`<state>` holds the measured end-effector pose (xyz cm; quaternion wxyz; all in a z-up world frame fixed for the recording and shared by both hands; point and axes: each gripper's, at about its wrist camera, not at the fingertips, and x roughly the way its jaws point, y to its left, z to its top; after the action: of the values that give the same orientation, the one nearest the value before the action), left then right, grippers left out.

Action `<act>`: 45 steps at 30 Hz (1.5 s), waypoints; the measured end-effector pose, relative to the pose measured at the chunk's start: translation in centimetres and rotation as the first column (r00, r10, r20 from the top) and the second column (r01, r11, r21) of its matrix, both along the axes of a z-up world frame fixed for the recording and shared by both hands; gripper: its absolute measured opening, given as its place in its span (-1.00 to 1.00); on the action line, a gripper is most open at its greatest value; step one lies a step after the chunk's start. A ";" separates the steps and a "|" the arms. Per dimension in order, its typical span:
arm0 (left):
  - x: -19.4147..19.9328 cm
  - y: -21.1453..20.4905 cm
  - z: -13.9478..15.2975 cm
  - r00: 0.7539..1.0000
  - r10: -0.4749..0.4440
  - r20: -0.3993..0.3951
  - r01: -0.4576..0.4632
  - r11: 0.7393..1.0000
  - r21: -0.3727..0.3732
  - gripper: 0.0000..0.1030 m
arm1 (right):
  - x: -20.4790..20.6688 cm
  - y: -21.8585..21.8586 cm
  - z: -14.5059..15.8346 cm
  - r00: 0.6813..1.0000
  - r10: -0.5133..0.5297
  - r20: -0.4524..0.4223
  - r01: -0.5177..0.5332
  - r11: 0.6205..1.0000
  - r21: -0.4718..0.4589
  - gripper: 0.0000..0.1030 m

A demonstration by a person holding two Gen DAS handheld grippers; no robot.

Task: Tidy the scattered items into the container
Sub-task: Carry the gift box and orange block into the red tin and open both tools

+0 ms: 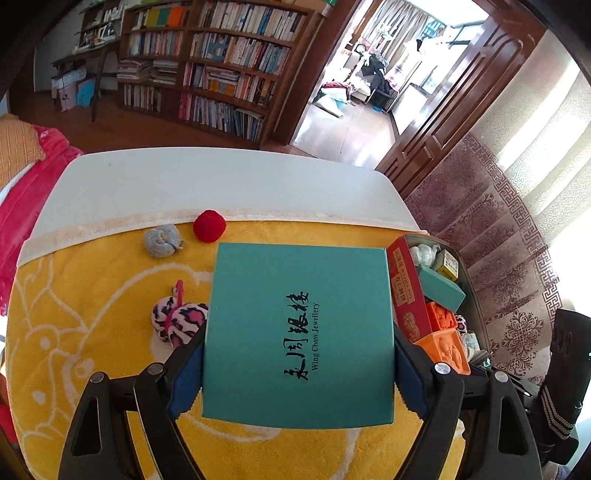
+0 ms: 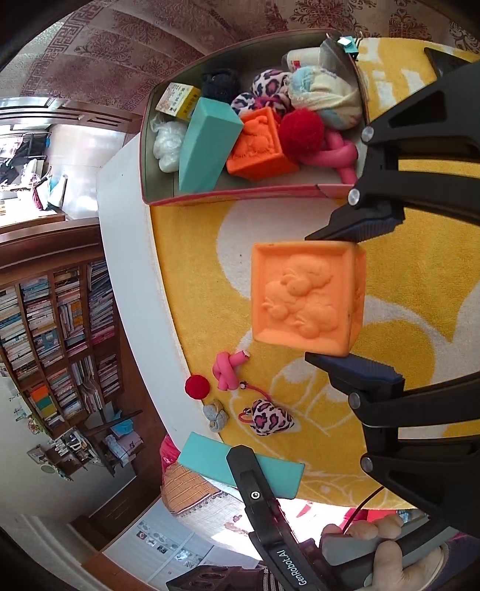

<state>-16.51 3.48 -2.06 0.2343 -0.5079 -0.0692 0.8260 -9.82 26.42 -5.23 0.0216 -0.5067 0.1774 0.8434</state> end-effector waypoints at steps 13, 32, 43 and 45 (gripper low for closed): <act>4.8 11.5 2.7 0.975 -0.218 -0.045 0.218 0.976 -0.005 0.70 | 5.2 9.5 1.6 0.989 -0.137 -0.049 0.137 0.991 -0.005 0.13; 7.8 20.8 1.8 0.938 -0.347 -0.022 0.347 0.938 0.012 0.70 | 7.4 17.5 2.1 0.969 -0.231 -0.085 0.232 0.973 -0.006 0.12; 7.3 23.1 -0.4 0.943 -0.333 0.021 0.333 0.943 0.021 0.70 | 7.7 19.8 2.2 0.962 -0.257 -0.091 0.258 0.966 -0.005 0.12; 7.2 23.5 -0.9 0.943 -0.331 0.030 0.330 0.944 0.024 0.70 | 7.8 20.1 2.1 0.961 -0.262 -0.089 0.263 0.965 -0.006 0.12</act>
<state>-9.31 26.97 -2.95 0.3730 -0.5241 0.0054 0.7657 -2.00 46.54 -3.13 0.1267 -0.4408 0.2413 0.8552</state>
